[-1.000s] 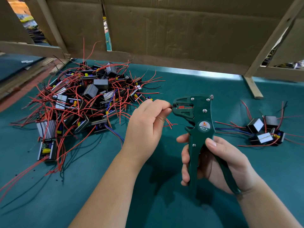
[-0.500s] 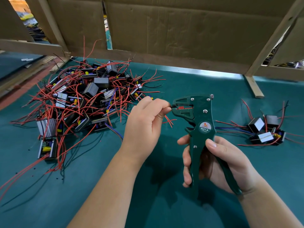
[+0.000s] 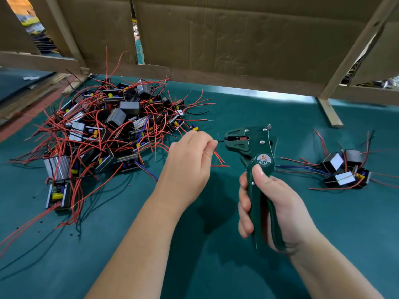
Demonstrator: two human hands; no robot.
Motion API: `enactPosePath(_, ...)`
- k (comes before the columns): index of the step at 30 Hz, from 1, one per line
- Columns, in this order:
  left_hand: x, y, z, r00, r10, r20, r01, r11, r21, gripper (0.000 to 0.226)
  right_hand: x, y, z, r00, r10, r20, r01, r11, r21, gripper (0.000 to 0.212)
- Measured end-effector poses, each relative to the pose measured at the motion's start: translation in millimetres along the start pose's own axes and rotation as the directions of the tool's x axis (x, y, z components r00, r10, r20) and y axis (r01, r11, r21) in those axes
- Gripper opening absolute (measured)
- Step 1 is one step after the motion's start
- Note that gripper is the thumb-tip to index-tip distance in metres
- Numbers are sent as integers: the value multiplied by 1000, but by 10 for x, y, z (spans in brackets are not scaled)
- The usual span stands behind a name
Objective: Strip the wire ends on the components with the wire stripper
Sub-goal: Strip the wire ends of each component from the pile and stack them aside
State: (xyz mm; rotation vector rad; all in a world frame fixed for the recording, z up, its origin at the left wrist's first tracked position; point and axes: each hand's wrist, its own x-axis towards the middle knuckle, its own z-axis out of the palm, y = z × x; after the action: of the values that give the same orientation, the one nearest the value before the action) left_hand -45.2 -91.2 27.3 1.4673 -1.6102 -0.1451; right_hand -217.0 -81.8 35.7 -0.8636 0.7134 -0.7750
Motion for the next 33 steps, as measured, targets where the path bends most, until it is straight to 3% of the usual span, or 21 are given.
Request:
enactPosePath(2, -7, 19, 13, 999, -19, 29, 20, 1000, -17, 29, 17, -12, -2, 1000, -4, -25, 4, 1000, 12, 45)
enactPosePath(7, -18, -17, 21, 999, -34, -2, 34, 997, -74, 27, 7, -60, -110, 984, -99, 148, 67, 976, 209, 54)
enactPosePath(11, -22, -38, 42, 998, -53, -34, 47, 986, -158, 20, 23, -57, -140, 987, -142, 73, 126, 973, 195, 60)
enactPosePath(15, -39, -17, 96, 983, -181, -19, 168, 944, -285, 14, 35, -28, -114, 989, -150, 15, 145, 975, 167, 50)
enactPosePath(17, -29, 23, 109, 950, -313, 1, 282, 855, -436, 12, 34, -24, -108, 988, -151, 19, 147, 977, 154, 47)
enactPosePath(20, 8, 78, 114, 869, -489, 73, 402, 613, -680, 15, 29, -9, -88, 991, -122, 52, 113, 982, 152, 51)
enactPosePath(24, 39, 95, 131, 798, -587, 136, 444, 420, -791, 27, 35, 11, -33, 990, -113, 84, 103, 988, 118, 65)
enactPosePath(28, 70, 94, 109, 771, -619, 150, 447, 357, -820, 23, 42, 36, -34, 994, -91, 60, 82, 987, 141, 53)
enactPosePath(33, 98, 94, 45, 759, -629, 168, 472, 353, -808, 26, 61, 43, -32, 994, -95, 47, 86, 983, 161, 53)
